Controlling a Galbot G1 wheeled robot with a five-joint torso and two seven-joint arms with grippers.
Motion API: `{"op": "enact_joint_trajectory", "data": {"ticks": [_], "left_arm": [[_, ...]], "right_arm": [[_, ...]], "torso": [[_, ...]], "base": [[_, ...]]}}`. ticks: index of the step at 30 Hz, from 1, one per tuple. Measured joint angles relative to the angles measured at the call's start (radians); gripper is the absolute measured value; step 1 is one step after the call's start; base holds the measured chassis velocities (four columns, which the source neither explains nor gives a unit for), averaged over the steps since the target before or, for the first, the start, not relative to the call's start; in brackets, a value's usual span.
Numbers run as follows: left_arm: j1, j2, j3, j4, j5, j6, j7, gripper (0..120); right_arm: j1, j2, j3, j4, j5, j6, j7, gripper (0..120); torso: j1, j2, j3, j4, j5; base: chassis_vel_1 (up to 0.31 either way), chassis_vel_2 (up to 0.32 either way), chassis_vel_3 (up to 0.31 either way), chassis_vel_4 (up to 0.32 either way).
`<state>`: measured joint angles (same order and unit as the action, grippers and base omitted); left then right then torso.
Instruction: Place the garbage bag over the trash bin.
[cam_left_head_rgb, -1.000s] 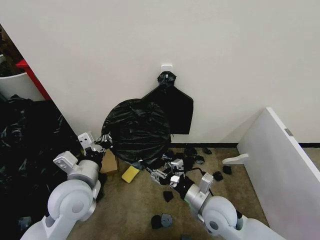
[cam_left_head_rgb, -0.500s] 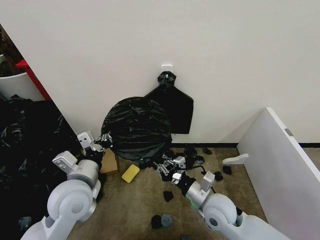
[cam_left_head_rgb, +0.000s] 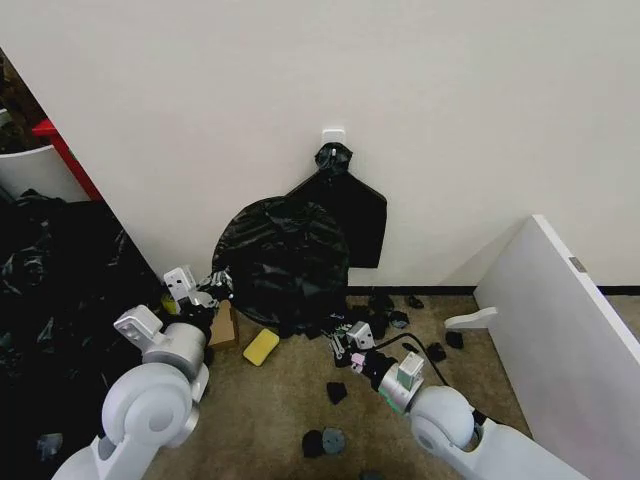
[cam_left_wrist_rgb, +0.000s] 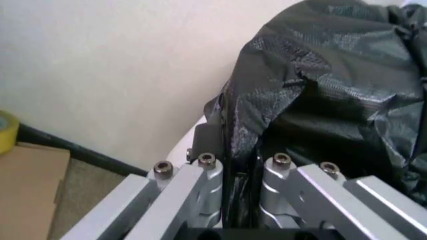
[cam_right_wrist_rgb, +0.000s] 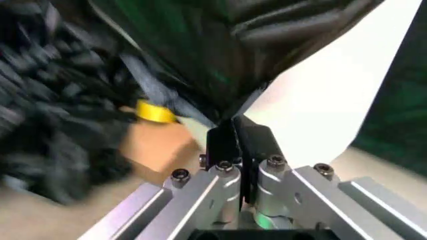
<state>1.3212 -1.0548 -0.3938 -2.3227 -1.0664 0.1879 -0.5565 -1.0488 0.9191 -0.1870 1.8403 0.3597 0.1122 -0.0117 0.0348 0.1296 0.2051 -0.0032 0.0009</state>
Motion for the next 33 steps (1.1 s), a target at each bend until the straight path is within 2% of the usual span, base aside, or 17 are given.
{"op": "enact_joint_trajectory", "data": {"ticks": [4,9,12,13,16,17,18,19,20,22,23,25,28,33], "left_arm": [[0.021,-0.021,0.030,-0.007,0.024,0.000,0.001,5],[0.027,-0.032,0.055,0.007,0.042,-0.002,0.001,5],[0.023,-0.035,0.082,0.033,0.056,-0.014,0.007,5],[0.023,-0.035,0.082,0.033,0.056,-0.014,0.007,5],[0.008,-0.043,0.115,0.080,0.067,-0.052,0.024,5],[0.006,-0.045,0.120,0.087,0.067,-0.056,0.026,5],[0.001,-0.051,0.132,0.109,0.067,-0.066,0.035,5],[-0.001,-0.053,0.140,0.121,0.069,-0.069,0.040,5],[-0.001,-0.053,0.140,0.121,0.069,-0.069,0.040,5],[-0.004,-0.058,0.152,0.138,0.075,-0.074,0.047,5],[-0.005,-0.062,0.159,0.148,0.079,-0.078,0.054,5],[-0.006,-0.069,0.171,0.162,0.090,-0.090,0.072,5],[-0.002,-0.074,0.177,0.174,0.110,-0.105,0.088,5],[0.010,-0.094,0.184,0.199,0.158,-0.166,0.130,5]], "right_arm": [[0.008,0.018,0.016,-0.074,-0.225,0.044,0.093,0],[0.000,0.006,0.023,-0.083,-0.297,0.048,0.219,0],[-0.014,-0.039,0.019,-0.049,-0.174,0.070,0.213,4],[-0.014,-0.039,0.019,-0.049,-0.174,0.070,0.213,4],[-0.043,-0.124,0.019,0.031,0.028,0.097,0.163,16],[-0.048,-0.135,0.020,0.043,0.044,0.094,0.164,19],[-0.066,-0.173,0.030,0.090,0.075,0.055,0.205,26],[-0.078,-0.193,0.037,0.120,0.080,-0.001,0.273,30],[-0.078,-0.193,0.037,0.120,0.080,-0.001,0.273,30],[-0.090,-0.223,0.048,0.174,0.114,-0.133,0.422,36],[-0.092,-0.235,0.057,0.216,0.175,-0.219,0.520,41],[-0.085,-0.241,0.077,0.279,0.295,-0.279,0.638,51],[-0.083,-0.241,0.100,0.321,0.328,-0.274,0.664,57],[-0.088,-0.233,0.118,0.451,0.380,-0.227,0.653,76]], "torso": [[0.000,0.000,0.000,0.0000,0.0000],[0.000,0.000,0.000,-0.0001,0.0002],[0.000,0.000,0.000,0.0001,0.0003],[0.000,0.000,0.000,0.0001,0.0003],[0.000,0.000,0.000,0.0000,0.0001],[0.000,0.000,0.000,-0.0001,0.0001],[0.000,0.000,0.000,-0.0001,-0.0002],[0.000,0.000,0.000,-0.0001,-0.0002],[0.000,0.000,0.000,-0.0001,-0.0002],[0.000,0.000,0.000,-0.0002,-0.0002],[0.000,0.000,0.000,-0.0003,-0.0003],[0.000,0.000,0.000,-0.0002,0.0001],[0.000,0.000,0.000,0.0001,0.0000],[0.000,0.000,0.000,0.0001,-0.0001]], "base": [[0.000,0.000,0.000,0.000],[0.000,0.000,0.000,0.000],[0.000,0.000,0.000,0.000],[0.000,0.000,0.000,0.000],[0.000,0.000,0.000,0.000],[0.000,0.000,0.000,0.000],[0.000,0.000,0.000,0.000],[0.000,0.000,0.000,0.000],[0.000,0.000,0.000,0.000],[0.000,0.000,0.000,0.000],[0.000,0.000,0.000,0.000],[0.000,0.000,0.000,0.000],[0.000,0.000,0.000,0.000],[0.000,0.000,0.000,0.000]]}}
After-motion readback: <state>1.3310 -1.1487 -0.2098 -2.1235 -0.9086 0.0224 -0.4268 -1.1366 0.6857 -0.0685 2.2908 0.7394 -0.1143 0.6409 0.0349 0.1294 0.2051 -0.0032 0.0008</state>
